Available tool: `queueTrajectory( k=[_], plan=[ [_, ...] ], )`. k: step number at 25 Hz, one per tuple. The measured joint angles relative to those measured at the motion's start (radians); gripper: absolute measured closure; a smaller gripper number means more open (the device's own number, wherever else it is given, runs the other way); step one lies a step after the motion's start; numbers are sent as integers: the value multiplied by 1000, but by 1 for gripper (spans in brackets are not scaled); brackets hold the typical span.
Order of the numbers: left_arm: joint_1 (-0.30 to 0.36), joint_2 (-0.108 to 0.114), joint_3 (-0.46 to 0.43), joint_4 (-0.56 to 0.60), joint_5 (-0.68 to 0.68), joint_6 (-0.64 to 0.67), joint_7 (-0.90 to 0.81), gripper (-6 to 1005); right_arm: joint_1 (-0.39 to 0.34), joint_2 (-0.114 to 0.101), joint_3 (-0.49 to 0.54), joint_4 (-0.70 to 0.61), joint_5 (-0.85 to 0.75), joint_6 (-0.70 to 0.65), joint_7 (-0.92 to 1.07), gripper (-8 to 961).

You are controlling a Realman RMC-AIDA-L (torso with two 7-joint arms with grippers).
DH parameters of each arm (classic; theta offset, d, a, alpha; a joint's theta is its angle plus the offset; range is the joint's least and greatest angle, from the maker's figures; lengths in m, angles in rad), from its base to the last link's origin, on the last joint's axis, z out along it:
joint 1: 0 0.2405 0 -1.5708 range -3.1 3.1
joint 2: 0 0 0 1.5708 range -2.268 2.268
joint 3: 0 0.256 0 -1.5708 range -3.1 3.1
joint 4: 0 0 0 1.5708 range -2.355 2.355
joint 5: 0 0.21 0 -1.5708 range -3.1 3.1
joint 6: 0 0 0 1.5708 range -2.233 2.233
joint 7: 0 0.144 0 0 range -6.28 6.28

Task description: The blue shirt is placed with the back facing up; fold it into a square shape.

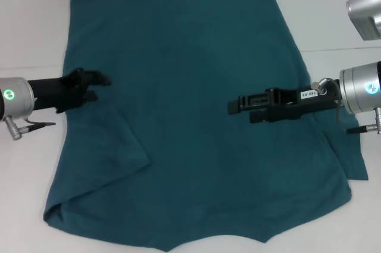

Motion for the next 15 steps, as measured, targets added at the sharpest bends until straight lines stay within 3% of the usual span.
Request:
queueTrajectory(
  k=[4,10,15],
  plan=[
    [27,8,1,14,-33,71,47,542,-2,-1,-3,0,0,-2,-1,122],
    [159,9,2,171,-27,284,62,266,-8,-8,-8,0,0,-8,-7,123],
    [264,-14,-6,304,-40,504,206,231,-10,-14,-8,-6,-1,-27,-25,125]
  ],
)
